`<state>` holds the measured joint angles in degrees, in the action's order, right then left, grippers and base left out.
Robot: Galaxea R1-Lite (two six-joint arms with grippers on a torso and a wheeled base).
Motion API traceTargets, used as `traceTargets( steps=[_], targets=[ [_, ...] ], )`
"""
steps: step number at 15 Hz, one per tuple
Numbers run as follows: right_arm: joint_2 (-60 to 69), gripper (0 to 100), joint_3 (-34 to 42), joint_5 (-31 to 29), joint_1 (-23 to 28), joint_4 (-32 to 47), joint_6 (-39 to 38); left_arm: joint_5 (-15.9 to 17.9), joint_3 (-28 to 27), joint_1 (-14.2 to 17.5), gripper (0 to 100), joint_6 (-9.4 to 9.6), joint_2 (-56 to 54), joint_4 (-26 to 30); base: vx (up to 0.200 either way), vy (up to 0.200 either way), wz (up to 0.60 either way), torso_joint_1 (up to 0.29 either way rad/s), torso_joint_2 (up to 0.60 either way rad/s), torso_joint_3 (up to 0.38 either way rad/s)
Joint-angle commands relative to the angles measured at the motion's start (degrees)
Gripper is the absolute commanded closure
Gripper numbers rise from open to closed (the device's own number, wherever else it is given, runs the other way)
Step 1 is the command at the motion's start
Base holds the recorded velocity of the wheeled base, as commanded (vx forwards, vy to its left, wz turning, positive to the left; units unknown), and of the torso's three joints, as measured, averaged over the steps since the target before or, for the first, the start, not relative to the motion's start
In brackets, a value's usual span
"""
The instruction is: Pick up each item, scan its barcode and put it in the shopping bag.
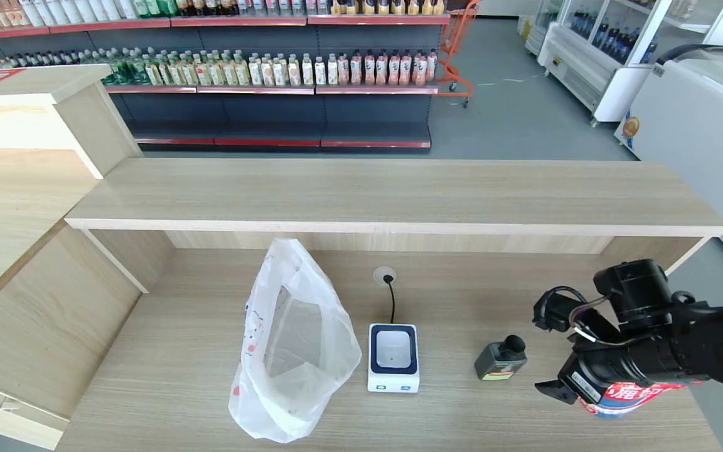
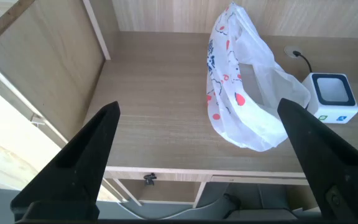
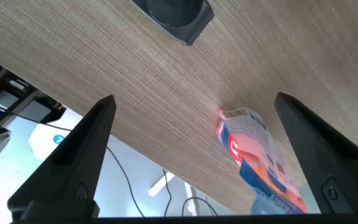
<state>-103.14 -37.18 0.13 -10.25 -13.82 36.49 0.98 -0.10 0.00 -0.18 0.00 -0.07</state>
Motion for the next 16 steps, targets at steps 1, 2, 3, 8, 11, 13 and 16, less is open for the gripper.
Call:
traceTargets(
  steps=[1, 2, 3, 8, 11, 13, 16],
  targets=[
    [-5.93, 0, 0.79, 1.54, 0.50, -2.96, 1.57, -0.01, 0.01, 0.00, 0, -0.08, 0.00, -0.01, 0.000, 0.000, 0.00, 0.000, 0.00, 0.000],
    [-6.81, 0, 0.71, 3.03, 0.50, -4.02, 2.10, -0.01, 0.01, 0.00, 0, -0.08, 0.00, -0.01, 0.000, 0.000, 0.00, 0.000, 0.00, 0.000],
    [-8.92, 0, 0.27, 6.72, 0.50, -6.21, 3.42, -0.01, 0.01, 0.00, 0, 0.01, 0.00, -0.01, 0.000, 0.000, 0.00, 0.000, 0.00, 0.000],
    [-15.95, 0, -2.02, 12.08, 0.67, -14.13, 8.87, -0.01, 0.01, 0.00, 0, -0.08, 0.00, -0.01, 0.000, 0.000, 0.00, 0.000, 0.00, 0.000],
    [-18.06, 0, -4.48, 14.98, -0.21, -15.44, 8.78, -0.01, 0.01, 0.00, 0, 0.01, 0.00, -0.01, 0.000, 0.000, 0.00, 0.000, 0.00, 0.000],
    [-19.46, 0, -5.53, 15.33, -1.61, -16.85, 8.78, -0.01, 0.01, 0.00, 0, 0.01, 0.00, -0.01, 0.000, 0.000, 0.00, 0.000, 0.00, 0.000],
    [-21.84, 0, -8.70, 15.33, -3.02, -17.73, 8.69, -0.01, 0.01, 0.00, 0, -0.08, 0.00, -0.01, 0.000, 0.000, 0.00, 0.000, 0.00, 0.000]
  ],
)
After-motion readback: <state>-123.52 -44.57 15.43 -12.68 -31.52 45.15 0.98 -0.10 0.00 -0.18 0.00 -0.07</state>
